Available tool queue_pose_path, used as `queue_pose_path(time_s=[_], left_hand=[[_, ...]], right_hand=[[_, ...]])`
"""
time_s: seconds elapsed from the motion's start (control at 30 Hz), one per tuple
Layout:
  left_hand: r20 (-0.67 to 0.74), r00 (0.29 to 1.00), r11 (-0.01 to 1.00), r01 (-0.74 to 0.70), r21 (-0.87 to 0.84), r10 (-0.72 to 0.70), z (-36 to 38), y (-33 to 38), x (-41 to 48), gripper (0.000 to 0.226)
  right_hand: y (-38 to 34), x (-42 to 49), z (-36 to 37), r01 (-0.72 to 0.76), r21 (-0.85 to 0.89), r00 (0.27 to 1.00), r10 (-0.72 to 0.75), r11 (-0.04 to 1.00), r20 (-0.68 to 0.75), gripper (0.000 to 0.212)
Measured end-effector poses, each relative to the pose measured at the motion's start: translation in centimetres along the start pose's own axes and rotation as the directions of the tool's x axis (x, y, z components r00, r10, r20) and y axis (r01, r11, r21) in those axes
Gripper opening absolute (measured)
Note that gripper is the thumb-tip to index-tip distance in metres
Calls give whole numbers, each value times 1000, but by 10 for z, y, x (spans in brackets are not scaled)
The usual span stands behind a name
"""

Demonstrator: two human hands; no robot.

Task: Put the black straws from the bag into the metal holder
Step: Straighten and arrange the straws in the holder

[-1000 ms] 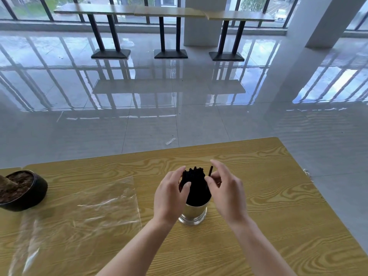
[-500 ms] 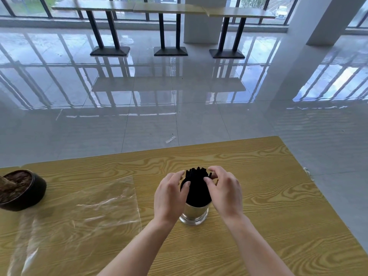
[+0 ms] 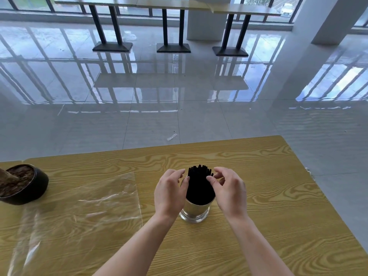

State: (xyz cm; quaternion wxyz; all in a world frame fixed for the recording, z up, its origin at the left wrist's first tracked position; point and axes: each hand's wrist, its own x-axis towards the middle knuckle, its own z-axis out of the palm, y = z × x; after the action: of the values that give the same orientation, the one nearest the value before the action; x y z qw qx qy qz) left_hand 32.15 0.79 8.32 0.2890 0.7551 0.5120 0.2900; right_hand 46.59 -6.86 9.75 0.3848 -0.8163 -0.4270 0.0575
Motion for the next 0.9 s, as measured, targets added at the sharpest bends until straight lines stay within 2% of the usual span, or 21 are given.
queue_pose_path(time_s=[0.1, 0.2, 0.33, 0.5, 0.67, 0.8, 0.9], left_hand=[[5, 999, 998, -42, 41, 42, 2, 3, -5, 22], [29, 997, 995, -77, 57, 75, 4, 5, -11, 19], [34, 997, 994, -67, 86, 64, 3, 2, -15, 44], [171, 958, 961, -251, 118, 230, 2, 12, -13, 70], [233, 930, 893, -345, 289, 284, 4, 10, -8, 66], [259, 923, 890, -355, 286, 285, 2, 7, -6, 68], [243, 928, 919, -333, 210, 281, 3, 9, -6, 69]], right_hand=[[-3, 3, 4, 9, -63, 1000, -8, 998, 16, 26], [-7, 5, 7, -13, -80, 999, 16, 997, 40, 28], [-5, 3, 5, 44, -92, 997, -39, 995, 64, 34], [-11, 1, 7, 153, -136, 983, -137, 979, 121, 32], [-15, 2, 8, 195, -137, 971, -173, 971, 163, 34], [-15, 5, 5, 248, -165, 953, -210, 955, 217, 46], [-18, 10, 4, 277, -141, 938, -236, 950, 253, 48]])
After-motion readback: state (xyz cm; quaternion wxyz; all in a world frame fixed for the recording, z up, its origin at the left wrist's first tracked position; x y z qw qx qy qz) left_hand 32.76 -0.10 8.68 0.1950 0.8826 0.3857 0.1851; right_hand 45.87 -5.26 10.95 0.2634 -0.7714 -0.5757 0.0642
